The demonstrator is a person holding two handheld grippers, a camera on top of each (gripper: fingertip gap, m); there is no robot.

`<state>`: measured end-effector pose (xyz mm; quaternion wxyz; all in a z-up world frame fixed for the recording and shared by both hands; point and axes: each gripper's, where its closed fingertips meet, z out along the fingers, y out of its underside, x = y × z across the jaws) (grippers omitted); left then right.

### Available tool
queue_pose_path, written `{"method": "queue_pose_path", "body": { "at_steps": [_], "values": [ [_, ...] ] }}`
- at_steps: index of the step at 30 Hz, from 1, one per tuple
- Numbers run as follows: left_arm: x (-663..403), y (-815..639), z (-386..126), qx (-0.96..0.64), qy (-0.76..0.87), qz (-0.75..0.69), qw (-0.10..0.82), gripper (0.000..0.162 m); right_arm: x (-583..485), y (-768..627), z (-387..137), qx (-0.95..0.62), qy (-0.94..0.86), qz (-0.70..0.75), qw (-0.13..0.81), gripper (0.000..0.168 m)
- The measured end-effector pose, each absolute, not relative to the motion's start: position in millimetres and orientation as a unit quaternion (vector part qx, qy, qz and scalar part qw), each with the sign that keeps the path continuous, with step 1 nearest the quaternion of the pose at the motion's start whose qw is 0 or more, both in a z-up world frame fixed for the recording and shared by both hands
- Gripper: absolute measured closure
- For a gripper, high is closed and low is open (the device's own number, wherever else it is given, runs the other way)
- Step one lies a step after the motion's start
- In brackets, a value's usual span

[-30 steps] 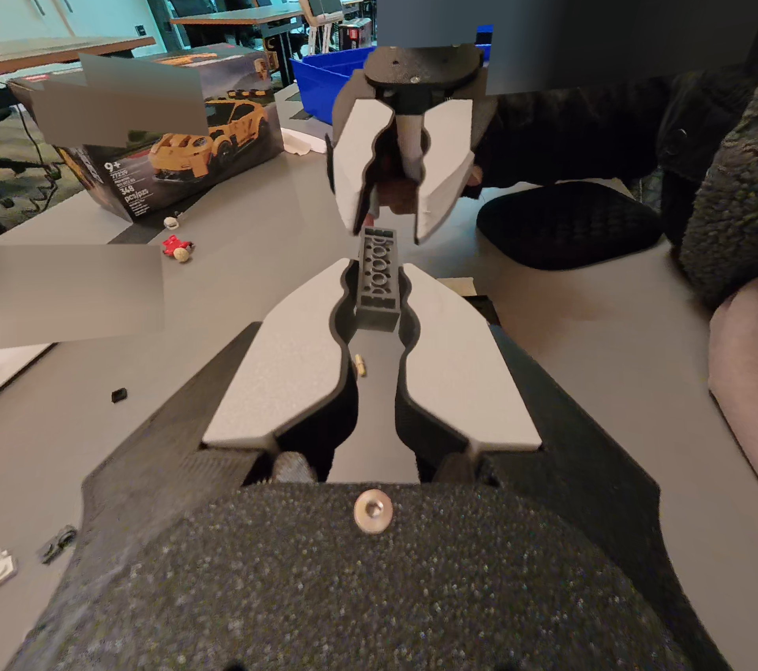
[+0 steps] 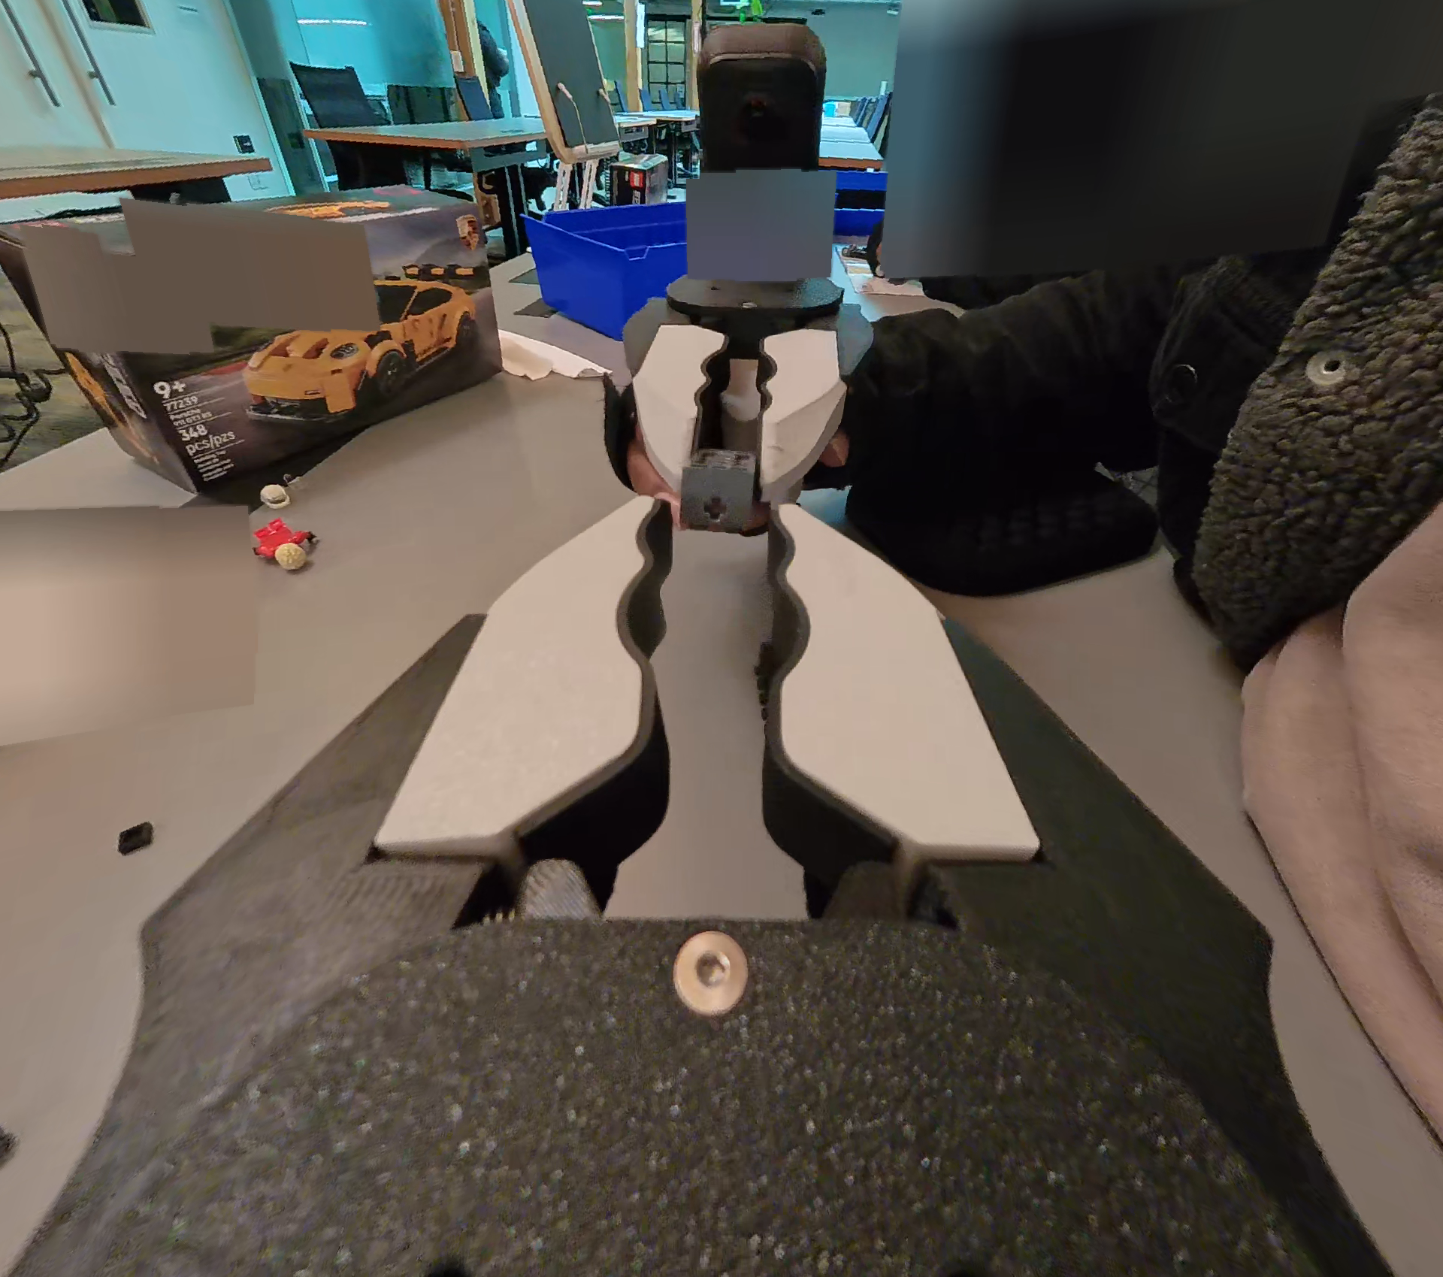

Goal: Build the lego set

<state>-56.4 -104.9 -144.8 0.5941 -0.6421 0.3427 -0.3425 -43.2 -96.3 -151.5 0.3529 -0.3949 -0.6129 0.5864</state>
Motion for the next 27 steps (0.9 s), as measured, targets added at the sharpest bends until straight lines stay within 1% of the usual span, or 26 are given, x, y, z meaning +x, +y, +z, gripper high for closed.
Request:
{"method": "queue_pose_path", "body": {
  "at_steps": [2, 8, 10, 11, 12, 14, 18, 19, 20, 21, 23, 25, 27],
  "values": [
    [-56.0, -105.0, -145.6, -0.642, 0.346, -0.338, 0.595, 0.145, -42.8, -97.7, -151.7, -0.393, -0.615, 0.586, 0.353, 0.152],
    [-56.5, -104.6, -147.8, -0.649, 0.351, -0.327, 0.590, 0.146, -45.4, -97.4, -157.9, -0.404, -0.629, 0.560, 0.357, 0.151],
    [-56.9, -103.3, -148.4, -0.651, 0.347, -0.327, 0.590, 0.146, -49.4, -99.5, -157.1, -0.413, -0.632, 0.553, 0.353, 0.136],
    [-57.0, -102.8, -148.8, -0.651, 0.344, -0.330, 0.591, 0.146, -51.5, -100.5, -158.0, -0.415, -0.636, 0.545, 0.355, 0.134],
    [-56.7, -102.8, -149.0, -0.651, 0.341, -0.336, 0.589, 0.146, -53.6, -100.5, -159.3, -0.416, -0.639, 0.536, 0.362, 0.135],
    [-55.7, -102.6, -149.9, -0.653, 0.339, -0.342, 0.585, 0.146, -55.3, -99.8, -160.5, -0.419, -0.638, 0.531, 0.368, 0.151],
    [-55.5, -98.1, -158.7, -0.668, 0.330, -0.346, 0.570, 0.145, -52.5, -94.6, -162.4, -0.427, -0.638, 0.531, 0.360, 0.151],
    [-57.3, -95.4, -164.7, -0.679, 0.326, -0.345, 0.561, 0.146, -51.3, -89.6, -164.3, -0.433, -0.639, 0.522, 0.363, 0.151],
    [-60.0, -91.8, -172.3, -0.692, 0.322, -0.339, 0.550, 0.140, -49.1, -81.8, -164.8, -0.441, -0.636, 0.514, 0.370, 0.151],
    [-64.0, -86.8, -182.4, -0.712, 0.320, -0.321, 0.537, 0.140, -45.9, -73.0, -166.0, -0.453, -0.633, 0.506, 0.372, 0.151],
    [-73.9, -75.0, -209.6, -0.762, 0.329, -0.253, 0.497, 0.148, -38.8, -53.1, -168.1, -0.474, -0.625, 0.484, 0.388, 0.151],
    [-79.3, -68.7, -235.9, -0.807, 0.345, -0.209, 0.432, 0.149, -32.1, -36.9, -168.8, -0.489, -0.618, 0.467, 0.402, 0.151],
    [-77.9, -69.6, -255.7, -0.837, 0.362, -0.203, 0.357, 0.145, -27.0, -26.4, -168.1, -0.498, -0.610, 0.460, 0.410, 0.151]
  ]
}}
